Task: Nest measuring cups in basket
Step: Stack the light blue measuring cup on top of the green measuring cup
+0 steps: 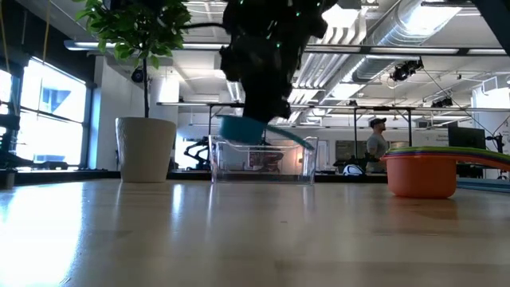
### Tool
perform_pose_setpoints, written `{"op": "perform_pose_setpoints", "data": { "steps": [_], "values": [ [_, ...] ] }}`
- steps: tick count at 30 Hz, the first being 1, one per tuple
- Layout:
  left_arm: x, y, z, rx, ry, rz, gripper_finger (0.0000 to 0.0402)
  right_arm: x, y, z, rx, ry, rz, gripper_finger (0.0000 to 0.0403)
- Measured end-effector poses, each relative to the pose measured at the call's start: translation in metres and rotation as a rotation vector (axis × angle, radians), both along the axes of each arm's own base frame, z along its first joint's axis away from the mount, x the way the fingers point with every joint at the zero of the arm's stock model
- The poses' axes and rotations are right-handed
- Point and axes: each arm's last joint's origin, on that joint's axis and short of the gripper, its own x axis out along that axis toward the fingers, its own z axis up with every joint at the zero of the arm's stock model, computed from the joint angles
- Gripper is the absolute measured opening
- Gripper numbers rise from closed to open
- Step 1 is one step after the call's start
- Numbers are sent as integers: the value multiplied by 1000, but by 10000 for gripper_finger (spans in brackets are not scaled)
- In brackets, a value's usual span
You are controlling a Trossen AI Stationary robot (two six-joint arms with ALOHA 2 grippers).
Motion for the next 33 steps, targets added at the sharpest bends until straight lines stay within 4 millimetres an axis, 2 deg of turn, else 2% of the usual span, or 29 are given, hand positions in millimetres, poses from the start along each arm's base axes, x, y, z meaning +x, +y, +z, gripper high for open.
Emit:
{"op": "perform_pose_setpoints", "data": {
  "steps": [9, 17, 22, 25, 33],
  "values": [
    [0, 0, 0, 22, 9, -25, 76, -32, -3, 60, -83, -44, -115, 1],
    [0, 0, 0, 45, 17, -49, 76, -77, -15, 107, -256, -18, -266, 1],
    [0, 0, 0, 45, 18, -49, 76, -107, -24, 127, -314, 46, -344, 1],
    [0, 0, 0, 45, 17, -48, 76, -122, -28, 129, -303, 61, -381, 1],
    [0, 0, 0, 44, 17, -48, 76, -175, -28, 95, -175, 97, -520, 0]
  ]
}}
